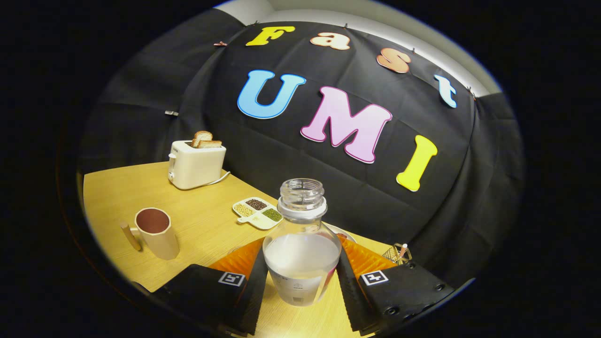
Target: Take the bottle from table, then pour the juice into the cup, finally place the bottle on the coaster
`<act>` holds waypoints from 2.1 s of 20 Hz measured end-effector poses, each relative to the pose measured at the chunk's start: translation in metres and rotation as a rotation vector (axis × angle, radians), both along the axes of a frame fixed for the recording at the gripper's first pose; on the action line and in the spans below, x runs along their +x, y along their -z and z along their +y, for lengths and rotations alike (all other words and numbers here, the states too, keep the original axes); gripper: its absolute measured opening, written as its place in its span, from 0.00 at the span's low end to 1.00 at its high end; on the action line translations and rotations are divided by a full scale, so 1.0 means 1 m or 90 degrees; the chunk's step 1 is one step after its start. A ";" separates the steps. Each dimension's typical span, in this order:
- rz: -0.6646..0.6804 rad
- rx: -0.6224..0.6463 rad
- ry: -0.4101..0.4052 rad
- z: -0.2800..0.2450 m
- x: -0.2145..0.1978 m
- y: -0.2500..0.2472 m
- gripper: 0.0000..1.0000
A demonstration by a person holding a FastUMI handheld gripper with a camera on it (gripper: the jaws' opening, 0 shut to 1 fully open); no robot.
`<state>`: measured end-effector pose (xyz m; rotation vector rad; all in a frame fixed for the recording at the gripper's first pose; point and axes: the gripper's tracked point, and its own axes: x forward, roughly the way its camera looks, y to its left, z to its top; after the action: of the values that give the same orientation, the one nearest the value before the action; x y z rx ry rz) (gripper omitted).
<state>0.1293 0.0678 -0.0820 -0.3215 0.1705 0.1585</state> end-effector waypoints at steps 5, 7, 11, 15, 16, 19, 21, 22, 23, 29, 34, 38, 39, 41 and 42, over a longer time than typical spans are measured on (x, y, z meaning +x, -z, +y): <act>-0.017 -0.078 -0.015 0.035 -0.006 -0.013 0.74; -0.026 -0.113 -0.020 0.048 -0.007 -0.012 0.74; -0.045 -0.178 -0.030 0.072 -0.005 -0.010 0.74; -0.069 -0.231 -0.043 0.089 -0.003 -0.008 0.74; -0.072 -0.245 -0.049 0.093 -0.003 -0.005 0.74; -0.077 -0.292 -0.064 0.104 -0.002 0.003 0.74; -0.077 -0.338 -0.075 0.109 0.000 0.011 0.74; -0.074 -0.356 -0.081 0.111 0.000 0.015 0.74; -0.070 -0.369 -0.086 0.112 0.001 0.020 0.74; -0.043 -0.456 -0.104 0.115 0.008 0.043 0.74; -0.061 -0.556 -0.132 0.126 0.016 0.051 0.74; -0.063 -0.610 -0.164 0.139 0.021 0.064 0.74; -0.066 -0.621 -0.173 0.143 0.021 0.066 0.74; -0.076 -0.649 -0.188 0.146 0.022 0.069 0.74; -0.080 -0.665 -0.196 0.147 0.023 0.070 0.74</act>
<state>0.1522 0.2150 -0.1525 -1.3980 0.0641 0.3469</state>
